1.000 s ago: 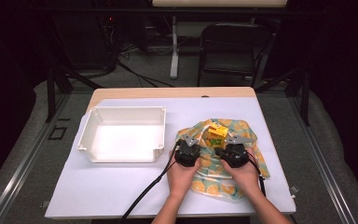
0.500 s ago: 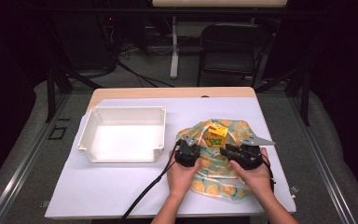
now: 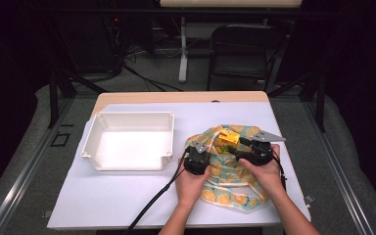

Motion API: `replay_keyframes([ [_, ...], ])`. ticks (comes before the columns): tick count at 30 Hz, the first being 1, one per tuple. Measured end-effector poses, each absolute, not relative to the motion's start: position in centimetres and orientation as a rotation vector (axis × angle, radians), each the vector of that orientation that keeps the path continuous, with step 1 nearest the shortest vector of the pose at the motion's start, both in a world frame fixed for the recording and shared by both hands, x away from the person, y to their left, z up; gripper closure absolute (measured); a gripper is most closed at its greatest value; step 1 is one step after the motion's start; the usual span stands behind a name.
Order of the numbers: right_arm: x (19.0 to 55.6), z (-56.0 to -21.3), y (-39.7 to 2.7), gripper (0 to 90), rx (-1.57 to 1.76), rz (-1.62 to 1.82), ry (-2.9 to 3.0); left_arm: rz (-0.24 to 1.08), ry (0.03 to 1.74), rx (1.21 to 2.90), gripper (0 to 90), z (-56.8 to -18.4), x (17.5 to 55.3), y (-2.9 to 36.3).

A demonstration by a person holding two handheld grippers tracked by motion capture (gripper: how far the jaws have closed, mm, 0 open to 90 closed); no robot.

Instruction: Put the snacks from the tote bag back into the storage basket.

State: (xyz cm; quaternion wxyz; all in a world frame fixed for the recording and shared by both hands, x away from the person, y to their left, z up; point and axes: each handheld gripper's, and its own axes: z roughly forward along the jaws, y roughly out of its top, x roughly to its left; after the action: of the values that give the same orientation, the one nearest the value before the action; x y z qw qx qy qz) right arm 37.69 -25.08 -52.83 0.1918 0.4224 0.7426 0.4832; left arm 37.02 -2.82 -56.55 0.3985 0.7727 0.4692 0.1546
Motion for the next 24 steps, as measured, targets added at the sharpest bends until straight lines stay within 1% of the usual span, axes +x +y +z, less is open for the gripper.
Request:
replay_keyframes([
  [10, 39.1, -54.6, -24.2, 31.6, 1.112, 1.365, 2.102, 0.387, 1.181, 1.958, 90.0, -56.6, 37.0, -2.9],
  [16, 39.2, -54.8, -23.6, 28.8, 1.074, 1.363, 2.111, 0.386, 1.177, 1.961, 90.0, -56.6, 37.0, -2.9],
  [20, 38.8, -54.8, -23.6, 35.2, 1.052, 1.336, 2.106, 0.384, 1.171, 1.969, 90.0, -56.5, 37.0, -2.9],
  [24, 38.0, -54.7, -23.3, 39.4, 0.991, 1.323, 2.142, 0.383, 1.169, 1.97, 90.0, -56.5, 36.9, -2.8],
])
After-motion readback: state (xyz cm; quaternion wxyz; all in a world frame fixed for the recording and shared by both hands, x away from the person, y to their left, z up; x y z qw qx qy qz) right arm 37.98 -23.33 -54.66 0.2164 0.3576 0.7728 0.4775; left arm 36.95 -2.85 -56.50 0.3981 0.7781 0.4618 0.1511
